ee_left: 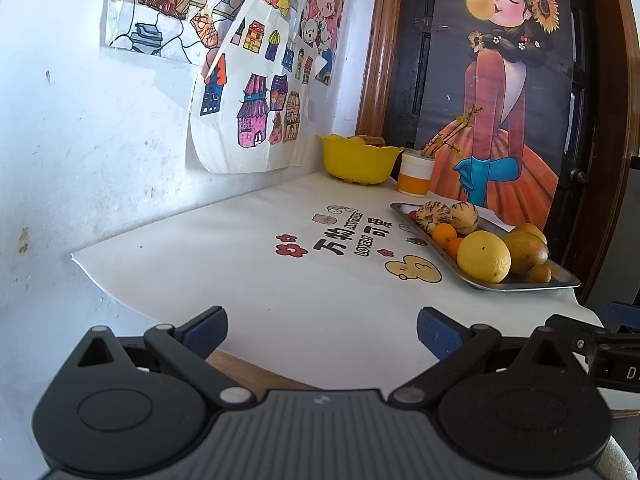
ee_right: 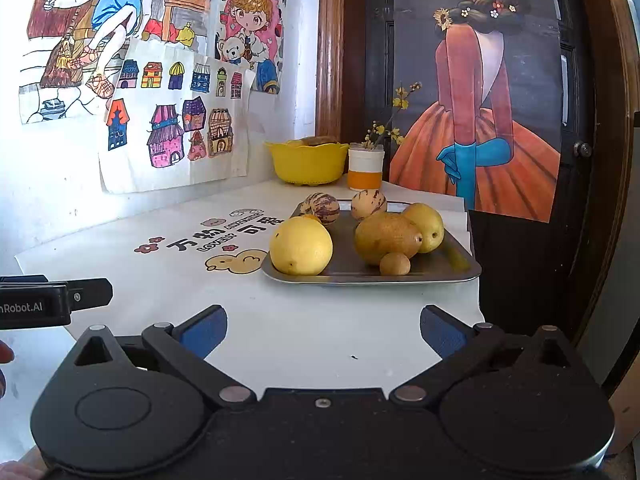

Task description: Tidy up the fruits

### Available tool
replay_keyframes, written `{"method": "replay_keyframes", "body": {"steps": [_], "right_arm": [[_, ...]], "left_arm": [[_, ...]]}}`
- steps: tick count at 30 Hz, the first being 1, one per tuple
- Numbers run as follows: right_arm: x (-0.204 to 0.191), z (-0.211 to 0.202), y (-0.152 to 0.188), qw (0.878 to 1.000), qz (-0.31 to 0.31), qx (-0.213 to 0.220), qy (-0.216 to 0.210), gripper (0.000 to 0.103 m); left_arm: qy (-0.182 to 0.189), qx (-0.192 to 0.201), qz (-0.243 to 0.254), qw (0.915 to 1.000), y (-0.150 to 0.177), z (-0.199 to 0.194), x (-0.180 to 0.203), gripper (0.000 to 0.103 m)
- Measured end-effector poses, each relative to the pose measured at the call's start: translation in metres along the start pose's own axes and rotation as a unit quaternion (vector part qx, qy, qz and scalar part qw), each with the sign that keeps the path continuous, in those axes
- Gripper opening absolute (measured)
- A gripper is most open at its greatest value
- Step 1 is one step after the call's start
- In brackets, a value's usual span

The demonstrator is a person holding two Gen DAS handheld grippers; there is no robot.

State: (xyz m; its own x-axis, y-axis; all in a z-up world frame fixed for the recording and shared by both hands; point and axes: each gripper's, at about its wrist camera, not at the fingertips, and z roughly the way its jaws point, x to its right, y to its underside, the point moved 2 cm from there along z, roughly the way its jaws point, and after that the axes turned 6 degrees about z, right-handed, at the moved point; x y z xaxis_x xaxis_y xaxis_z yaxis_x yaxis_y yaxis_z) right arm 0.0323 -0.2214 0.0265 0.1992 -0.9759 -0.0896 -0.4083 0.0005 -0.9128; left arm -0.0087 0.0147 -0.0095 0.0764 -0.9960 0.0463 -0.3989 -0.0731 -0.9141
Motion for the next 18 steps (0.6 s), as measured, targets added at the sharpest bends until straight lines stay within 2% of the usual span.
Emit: {"method": "replay_keyframes", "body": {"steps": [9, 18], "right_arm": [[-0.0002, 0.0000, 0.0000, 1.000, 0.000, 0.000, 0.000, 0.102], [-0.0011, 0.0001, 0.0001, 1.000, 0.000, -0.001, 0.000, 0.102]], "left_arm": [[-0.009, -0.003, 0.009, 0.9999, -0.0010, -0.0032, 0.0030, 0.102], [0.000, 0.002, 0.011, 0.9999, -0.0025, -0.0065, 0.0053, 0.102]]}}
